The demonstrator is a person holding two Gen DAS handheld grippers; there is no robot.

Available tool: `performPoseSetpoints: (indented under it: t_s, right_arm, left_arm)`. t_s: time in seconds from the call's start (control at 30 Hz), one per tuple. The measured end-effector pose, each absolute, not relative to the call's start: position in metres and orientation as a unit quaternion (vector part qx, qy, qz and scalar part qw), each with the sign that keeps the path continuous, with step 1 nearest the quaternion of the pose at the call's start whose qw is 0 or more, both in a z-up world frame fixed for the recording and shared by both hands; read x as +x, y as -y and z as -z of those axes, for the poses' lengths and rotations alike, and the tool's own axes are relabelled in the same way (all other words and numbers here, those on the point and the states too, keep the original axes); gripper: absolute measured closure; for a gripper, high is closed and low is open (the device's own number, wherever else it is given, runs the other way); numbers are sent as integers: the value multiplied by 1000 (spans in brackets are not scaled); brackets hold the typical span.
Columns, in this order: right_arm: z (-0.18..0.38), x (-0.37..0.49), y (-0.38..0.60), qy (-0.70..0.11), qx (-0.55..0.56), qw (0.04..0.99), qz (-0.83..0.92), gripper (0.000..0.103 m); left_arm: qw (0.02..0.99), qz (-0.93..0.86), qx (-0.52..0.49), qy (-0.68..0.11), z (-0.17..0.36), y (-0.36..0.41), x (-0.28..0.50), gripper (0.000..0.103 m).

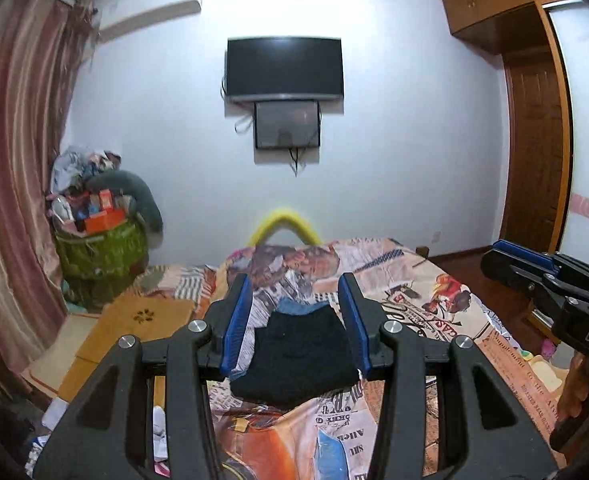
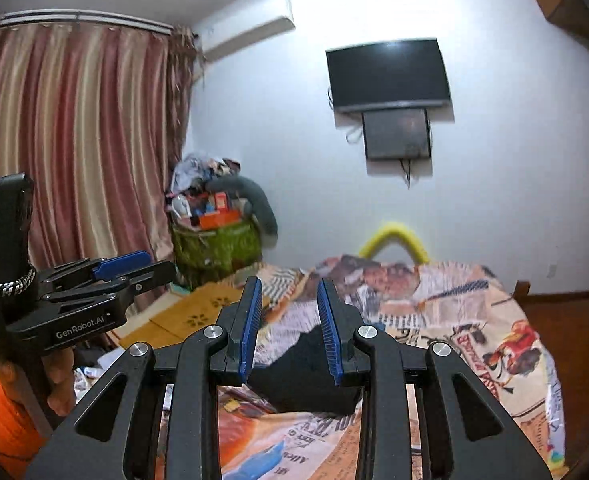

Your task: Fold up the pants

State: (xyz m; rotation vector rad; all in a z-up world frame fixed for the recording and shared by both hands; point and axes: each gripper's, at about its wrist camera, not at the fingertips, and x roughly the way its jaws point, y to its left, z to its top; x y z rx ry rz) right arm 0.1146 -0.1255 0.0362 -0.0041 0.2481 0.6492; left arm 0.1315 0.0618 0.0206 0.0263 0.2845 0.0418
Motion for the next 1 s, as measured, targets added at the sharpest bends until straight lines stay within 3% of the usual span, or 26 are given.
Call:
performPoseSetpoints:
  t_s: [0.17, 0.2, 0.3, 0.37, 0.43, 0.63, 1.0]
  right_arm:
    - [-37, 86, 136, -110, 9, 945, -307, 77]
    - [-36, 85, 137, -115, 14, 945, -307, 73]
    - [-35, 80, 139, -112, 14, 951, -289, 44]
    - [-35, 78, 140, -111, 11, 954, -279, 37]
    - [-36, 76, 140, -113, 11, 956, -272, 26]
    - [-37, 69, 139, -109, 11, 960, -257, 7]
    - [-31, 68, 137, -115, 5, 960, -254, 1]
  left_arm:
    - [992, -23, 10, -124, -23, -51, 97, 25]
    - [992, -24, 7, -123, -23, -50, 93, 22]
    - [993, -30, -8, -118, -24, -51, 80, 8]
    - [993, -36, -12, -114, -24, -52, 73, 1]
    - [992, -40, -13, -116, -24, -54, 70, 1]
    - [991, -47, -23, -122, -20, -58, 66, 0]
    - [991, -51, -20, -122, -17, -57, 65, 0]
